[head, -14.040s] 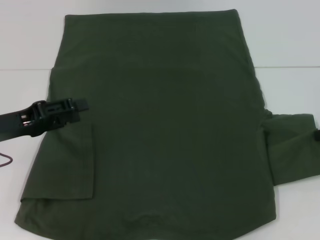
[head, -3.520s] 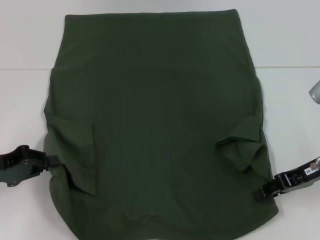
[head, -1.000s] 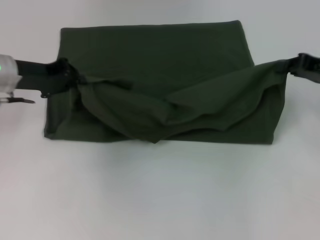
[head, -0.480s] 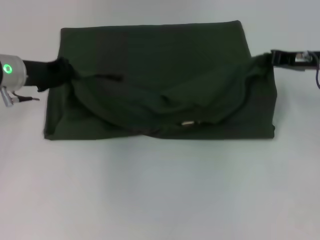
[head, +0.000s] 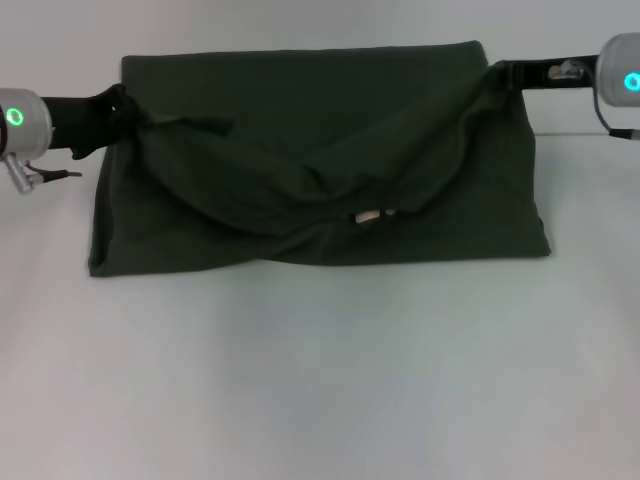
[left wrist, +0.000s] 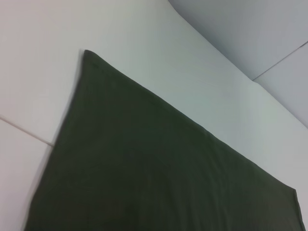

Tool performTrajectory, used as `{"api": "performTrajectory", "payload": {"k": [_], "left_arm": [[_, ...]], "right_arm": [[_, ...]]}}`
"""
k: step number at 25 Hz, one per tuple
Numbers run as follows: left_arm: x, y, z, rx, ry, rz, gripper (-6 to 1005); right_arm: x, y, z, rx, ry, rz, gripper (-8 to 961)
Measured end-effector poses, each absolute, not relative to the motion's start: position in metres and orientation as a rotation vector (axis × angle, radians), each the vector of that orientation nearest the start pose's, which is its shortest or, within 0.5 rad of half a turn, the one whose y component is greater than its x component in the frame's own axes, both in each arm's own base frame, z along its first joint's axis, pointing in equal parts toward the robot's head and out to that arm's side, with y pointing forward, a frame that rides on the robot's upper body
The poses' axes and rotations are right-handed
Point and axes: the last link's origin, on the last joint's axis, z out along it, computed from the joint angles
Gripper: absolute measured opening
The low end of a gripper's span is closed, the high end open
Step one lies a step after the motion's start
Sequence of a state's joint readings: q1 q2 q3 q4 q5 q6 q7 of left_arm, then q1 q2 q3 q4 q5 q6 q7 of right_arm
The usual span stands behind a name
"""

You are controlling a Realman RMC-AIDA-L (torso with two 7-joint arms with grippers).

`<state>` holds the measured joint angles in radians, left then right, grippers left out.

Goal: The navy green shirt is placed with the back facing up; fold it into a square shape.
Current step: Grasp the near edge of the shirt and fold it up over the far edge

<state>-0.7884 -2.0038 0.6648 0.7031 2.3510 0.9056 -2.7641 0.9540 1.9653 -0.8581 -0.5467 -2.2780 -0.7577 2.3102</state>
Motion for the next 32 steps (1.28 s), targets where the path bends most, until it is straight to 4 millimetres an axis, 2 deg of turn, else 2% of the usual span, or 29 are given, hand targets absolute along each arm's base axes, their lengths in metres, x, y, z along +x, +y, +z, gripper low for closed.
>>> {"api": "performTrajectory", "payload": {"k": [4, 10, 16, 21, 24, 26, 29, 32], "left_arm": [[-0.254, 0.465, 0.06, -1.65, -1.723, -0.638, 74], [-0.246, 0.471, 0.063, -1.647, -1.684, -0.661, 74], [-0.244, 0.473, 0.05, -1.696, -1.689, -0.605, 75], [-0.246, 0.473, 0.042, -1.696, -1.682, -0.572, 86], [-0.259, 0.468, 0.043, -1.612, -1.736, -0.635, 102], [-0.262, 0.465, 0.05, -1.575, -1.752, -0.702, 222], [-0.262, 0.453, 0.062, -1.562, -1.75, -0.819, 368], [-0.26, 0.436, 0.069, -1.632, -1.715, -0.93, 496]], "right_arm": [[0.194, 0.505, 0.032, -2.072, 1.09, 0.31, 150], [0.192, 0.508, 0.032, -2.062, 1.065, 0.3, 158], [0.195, 0.506, 0.027, -2.064, 1.079, 0.283, 167], [0.2, 0.507, 0.026, -2.032, 1.084, 0.217, 173], [0.199, 0.508, 0.028, -2.015, 1.086, 0.216, 177], [0.196, 0.508, 0.031, -2.027, 1.101, 0.236, 180], [0.191, 0.5, 0.043, -2.077, 1.163, 0.307, 296], [0.194, 0.483, 0.056, -2.128, 1.258, 0.425, 413]]}}
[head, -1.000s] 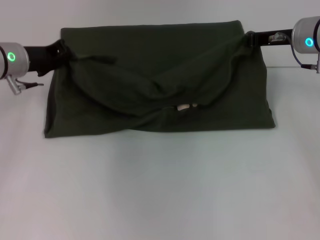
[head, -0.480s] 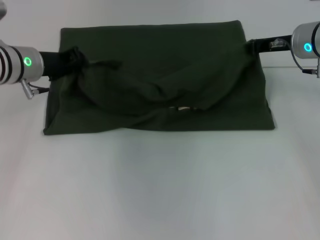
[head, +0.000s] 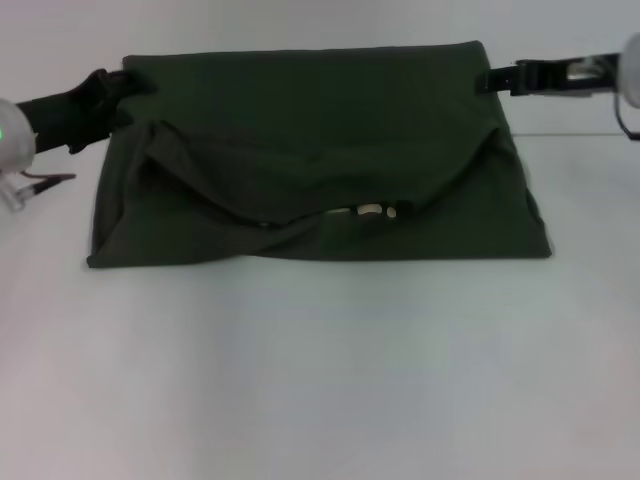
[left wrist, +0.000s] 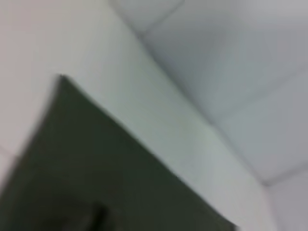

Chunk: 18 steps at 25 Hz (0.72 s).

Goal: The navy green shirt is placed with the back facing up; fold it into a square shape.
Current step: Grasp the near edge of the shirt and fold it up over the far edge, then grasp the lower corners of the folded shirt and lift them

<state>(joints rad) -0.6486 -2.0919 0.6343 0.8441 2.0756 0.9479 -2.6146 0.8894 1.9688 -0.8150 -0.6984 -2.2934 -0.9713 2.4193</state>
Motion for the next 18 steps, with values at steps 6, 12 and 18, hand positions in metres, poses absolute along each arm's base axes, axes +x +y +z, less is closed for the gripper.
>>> {"api": "performTrajectory", "payload": {"k": [6, 12, 18], "left_arm": [[-0.284, 0.41, 0.068, -1.873, -1.585, -0.898, 708], [-0.324, 0.403, 0.063, -1.867, -1.467, -0.678, 740], [-0.335, 0.4, 0.057, -1.768, -1.647, -0.619, 737]], "right_arm": [[0.233, 0.427, 0.071, -2.17, 1.49, 0.764, 675], [0.265, 0.391, 0.076, -2.126, 1.598, 0.939, 725], [0.27, 0.388, 0.078, -2.113, 1.622, 0.943, 725]]}}
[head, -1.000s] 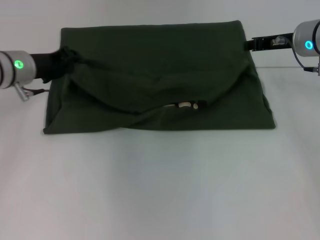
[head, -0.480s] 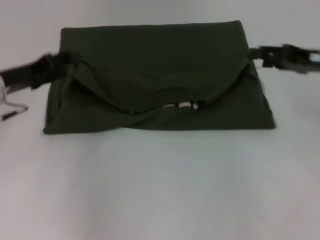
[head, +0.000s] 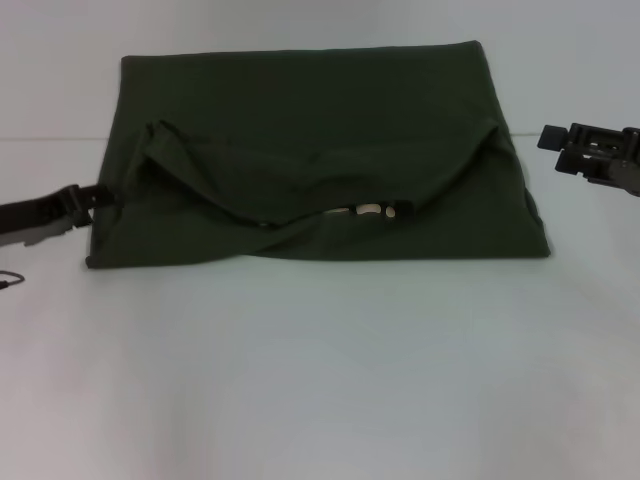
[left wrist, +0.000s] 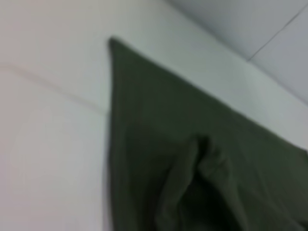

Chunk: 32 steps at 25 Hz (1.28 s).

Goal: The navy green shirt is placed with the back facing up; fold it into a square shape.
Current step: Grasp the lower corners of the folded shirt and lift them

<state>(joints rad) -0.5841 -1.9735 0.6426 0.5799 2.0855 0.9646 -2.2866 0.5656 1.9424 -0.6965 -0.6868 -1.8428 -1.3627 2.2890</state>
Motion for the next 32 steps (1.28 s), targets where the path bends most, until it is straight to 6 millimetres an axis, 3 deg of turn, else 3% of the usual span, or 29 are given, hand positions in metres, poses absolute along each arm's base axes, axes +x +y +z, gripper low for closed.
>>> {"api": "performTrajectory", "payload": {"k": [13, 32], "left_arm": [[-0.335, 0.403, 0.031, -1.745, -1.684, -0.544, 738], [-0.345, 0.395, 0.031, -1.724, -1.676, -0.528, 738]], "right_arm": [[0.271, 0.388, 0.073, -2.11, 1.645, 0.942, 726], [0.274, 0.387, 0.074, -2.102, 1.648, 0.948, 725]]}}
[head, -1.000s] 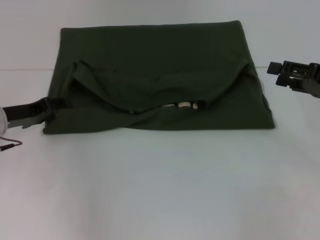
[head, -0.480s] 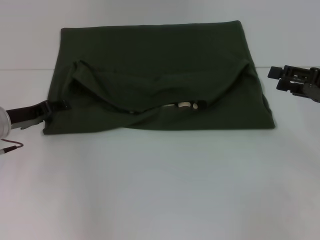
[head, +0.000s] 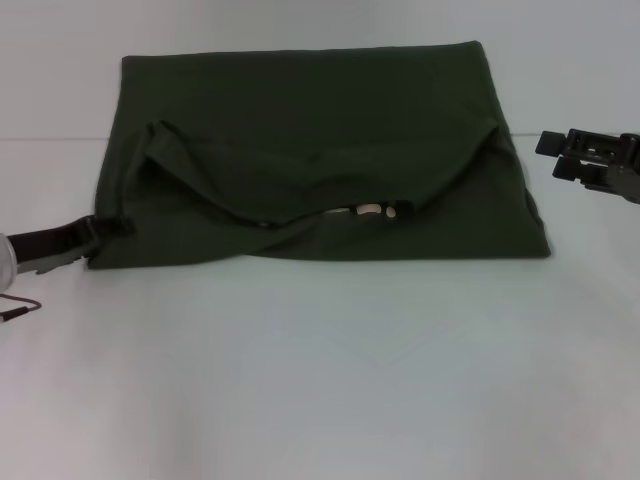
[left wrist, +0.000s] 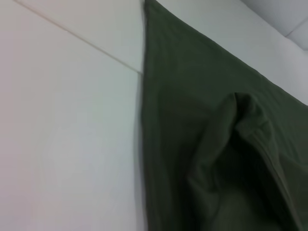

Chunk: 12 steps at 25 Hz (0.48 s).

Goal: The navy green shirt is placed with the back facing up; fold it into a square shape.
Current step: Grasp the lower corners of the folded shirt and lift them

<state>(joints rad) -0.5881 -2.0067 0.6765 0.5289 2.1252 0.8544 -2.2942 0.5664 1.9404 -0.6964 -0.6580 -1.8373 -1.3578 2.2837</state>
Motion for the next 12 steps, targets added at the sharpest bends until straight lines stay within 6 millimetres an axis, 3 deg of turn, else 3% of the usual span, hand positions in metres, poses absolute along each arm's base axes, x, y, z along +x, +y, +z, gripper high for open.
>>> {"api": "performTrajectory", "payload": {"k": [12], "left_arm": [[-0.333, 0.4, 0.028, -1.785, -1.673, -0.538, 737]], "right_arm": [[0.275, 0.387, 0.078, -2.083, 1.647, 0.975, 725]]}}
